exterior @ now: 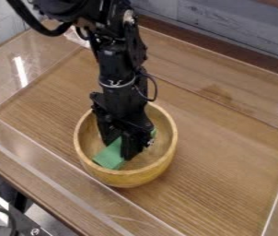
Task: Remove the green block from inside the brown bowl and put it on the table
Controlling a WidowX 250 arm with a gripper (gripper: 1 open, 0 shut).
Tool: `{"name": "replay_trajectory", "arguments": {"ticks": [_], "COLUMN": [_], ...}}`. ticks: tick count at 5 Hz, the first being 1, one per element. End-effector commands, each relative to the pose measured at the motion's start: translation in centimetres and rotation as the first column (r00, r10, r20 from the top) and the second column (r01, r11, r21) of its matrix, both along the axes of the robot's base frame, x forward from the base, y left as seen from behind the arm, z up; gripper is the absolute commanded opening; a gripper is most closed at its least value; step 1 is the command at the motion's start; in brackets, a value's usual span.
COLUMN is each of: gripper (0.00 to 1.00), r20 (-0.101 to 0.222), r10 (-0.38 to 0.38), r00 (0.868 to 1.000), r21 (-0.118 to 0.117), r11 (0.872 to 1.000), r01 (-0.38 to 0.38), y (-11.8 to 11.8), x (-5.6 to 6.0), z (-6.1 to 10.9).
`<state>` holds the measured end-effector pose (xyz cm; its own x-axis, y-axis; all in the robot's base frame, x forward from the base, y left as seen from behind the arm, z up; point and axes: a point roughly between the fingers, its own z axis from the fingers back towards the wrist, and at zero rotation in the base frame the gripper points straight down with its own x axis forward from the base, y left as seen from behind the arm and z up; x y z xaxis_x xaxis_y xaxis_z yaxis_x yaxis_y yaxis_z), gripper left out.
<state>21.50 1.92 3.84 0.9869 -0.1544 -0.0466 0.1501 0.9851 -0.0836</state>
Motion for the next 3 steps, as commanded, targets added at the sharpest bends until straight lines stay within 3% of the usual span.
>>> {"name": "replay_trajectory", "arguments": {"ticks": [1,3], "gripper": [0.00,0.00], "r20": [0.041,0.032], "r10": [0.007,0.014], "r00": [0.999,0.999], "r21": [-0.003,-0.019], "r11": [1.000,1.000], "r01": [-0.007,-0.013], "y": [0.07,-0.04], "x": [0.49,0.31], "z": [1.32,1.96]}}
